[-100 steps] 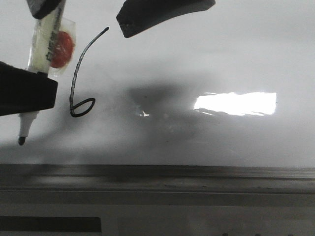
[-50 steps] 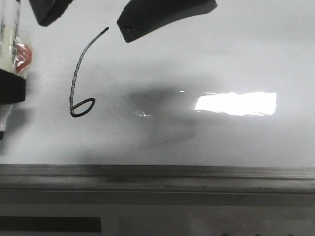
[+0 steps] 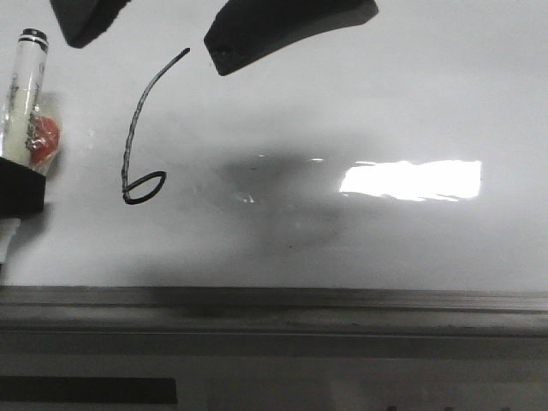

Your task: Write number 6 on whiteboard

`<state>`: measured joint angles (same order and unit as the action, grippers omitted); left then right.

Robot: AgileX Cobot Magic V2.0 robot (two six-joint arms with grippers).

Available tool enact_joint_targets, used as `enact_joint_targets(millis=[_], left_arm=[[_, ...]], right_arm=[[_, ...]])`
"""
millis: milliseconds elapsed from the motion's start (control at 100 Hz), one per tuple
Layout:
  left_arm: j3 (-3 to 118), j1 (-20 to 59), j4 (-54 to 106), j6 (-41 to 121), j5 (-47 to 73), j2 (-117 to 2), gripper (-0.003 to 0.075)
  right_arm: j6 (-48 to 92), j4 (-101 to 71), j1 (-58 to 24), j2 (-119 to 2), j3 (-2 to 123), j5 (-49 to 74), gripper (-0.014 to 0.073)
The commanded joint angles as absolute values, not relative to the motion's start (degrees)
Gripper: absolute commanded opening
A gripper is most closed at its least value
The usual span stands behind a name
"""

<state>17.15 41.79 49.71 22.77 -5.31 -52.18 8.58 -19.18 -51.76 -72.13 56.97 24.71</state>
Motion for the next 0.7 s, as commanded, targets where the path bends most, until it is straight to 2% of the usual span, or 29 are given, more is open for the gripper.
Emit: enact_joint_targets(millis=[0, 80, 170, 590, 690], left_arm=[[18.93, 41.62, 49.74, 22.42, -8.18, -53.41, 0.0134], [19.25, 41.62, 50.39, 22.42, -9.46, -53.53, 0.0279], [19.25, 41.62, 50.39, 22.42, -10.54, -53.53, 0.0372], [19.25, 41.73, 50.39, 22.42, -9.45, -53.42, 0.0383], [19.25, 41.73, 48.36, 22.42, -10.22, -53.42, 0.0461]], right_arm=[[9.01, -19.60, -51.50, -70.43, 58.62, 21.48, 0.0490], [9.01, -19.60, -51.50, -70.43, 58.62, 21.48, 0.0490], [9.01, -19.60, -51.50, -70.43, 58.62, 21.48, 0.0490], [9.01, -19.60, -51.50, -70.43, 58.62, 20.83, 0.0490], [9.01, -19.60, -51.50, -70.43, 58.62, 20.83, 0.0490]])
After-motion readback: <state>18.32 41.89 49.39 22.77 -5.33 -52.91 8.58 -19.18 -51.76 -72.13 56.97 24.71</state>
